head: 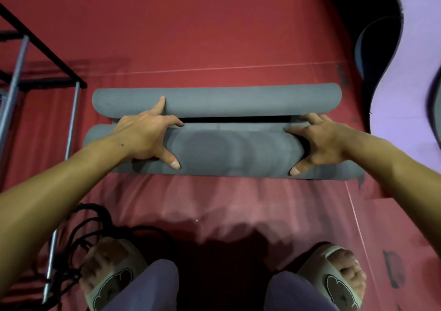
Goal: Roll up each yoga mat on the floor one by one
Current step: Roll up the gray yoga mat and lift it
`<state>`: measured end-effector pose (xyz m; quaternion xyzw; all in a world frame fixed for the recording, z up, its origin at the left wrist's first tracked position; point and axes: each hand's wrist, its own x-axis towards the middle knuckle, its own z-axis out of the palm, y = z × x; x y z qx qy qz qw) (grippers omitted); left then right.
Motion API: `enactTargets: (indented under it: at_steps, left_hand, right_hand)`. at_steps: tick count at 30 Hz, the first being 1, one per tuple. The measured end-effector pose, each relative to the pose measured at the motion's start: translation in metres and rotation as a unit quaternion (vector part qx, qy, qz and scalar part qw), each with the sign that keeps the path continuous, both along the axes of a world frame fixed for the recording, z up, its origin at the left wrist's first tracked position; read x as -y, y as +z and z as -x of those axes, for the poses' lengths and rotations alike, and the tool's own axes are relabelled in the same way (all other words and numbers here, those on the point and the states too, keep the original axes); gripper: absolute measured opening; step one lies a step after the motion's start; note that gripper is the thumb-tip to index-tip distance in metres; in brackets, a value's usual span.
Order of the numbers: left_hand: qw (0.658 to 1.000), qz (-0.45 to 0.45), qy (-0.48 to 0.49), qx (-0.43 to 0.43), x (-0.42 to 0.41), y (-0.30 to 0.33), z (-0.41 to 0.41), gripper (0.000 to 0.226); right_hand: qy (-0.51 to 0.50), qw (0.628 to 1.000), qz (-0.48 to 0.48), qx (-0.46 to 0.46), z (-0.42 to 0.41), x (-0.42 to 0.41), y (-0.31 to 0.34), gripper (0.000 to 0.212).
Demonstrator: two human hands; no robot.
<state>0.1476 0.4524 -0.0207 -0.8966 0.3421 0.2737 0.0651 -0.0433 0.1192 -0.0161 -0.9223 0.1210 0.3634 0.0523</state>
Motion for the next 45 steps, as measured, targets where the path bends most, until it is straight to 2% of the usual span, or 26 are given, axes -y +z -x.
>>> enactTargets:
  at_steps: [3, 7, 11, 20, 24, 29, 32, 40, 42, 45]
  left_hand:
    - [1.000, 0.017, -0.002, 0.016, 0.001, 0.000, -0.001, 0.110]
    - [0.995, 0.079, 0.019, 0.056, -0.002, 0.002, 0.000, 0.081]
    - [0.988, 0.132, 0.043, 0.072, 0.000, 0.000, -0.001, 0.058]
    - [0.981, 0.163, 0.017, 0.100, 0.000, -0.002, 0.001, 0.047]
    - [0.980, 0.156, -0.007, 0.122, 0.000, 0.000, 0.005, 0.052]
    - [0.984, 0.108, -0.035, 0.135, 0.002, -0.004, 0.006, 0.098]
    - [0.984, 0.087, -0.053, 0.146, 0.006, -0.008, 0.006, 0.112]
    - [0.979, 0.048, -0.081, 0.181, 0.016, -0.019, 0.001, 0.125]
    - [0.981, 0.044, -0.078, 0.171, 0.019, -0.019, 0.000, 0.125]
    - [0.983, 0.046, -0.072, 0.161, 0.024, -0.015, -0.003, 0.117]
  right_hand:
    - [-0.015, 1.000, -0.011, 0.005, -0.005, 0.004, 0.000, 0.143]
    - [-0.049, 0.994, -0.038, 0.093, -0.005, 0.018, -0.001, 0.143]
    - [-0.069, 0.979, -0.072, 0.180, -0.006, 0.021, 0.004, 0.121]
    - [-0.047, 0.969, -0.106, 0.219, -0.006, 0.031, -0.011, 0.071]
    - [-0.035, 0.971, -0.103, 0.213, -0.008, 0.030, -0.016, 0.056]
    - [-0.038, 0.975, -0.085, 0.200, -0.011, 0.019, -0.008, 0.052]
    - [-0.039, 0.977, -0.067, 0.197, -0.010, 0.010, -0.011, 0.055]
    - [-0.061, 0.961, -0.073, 0.261, -0.016, -0.005, -0.015, 0.094]
    - [-0.055, 0.957, -0.081, 0.274, -0.017, -0.005, -0.016, 0.095]
    - [-0.036, 0.961, -0.075, 0.264, -0.018, -0.009, -0.017, 0.083]
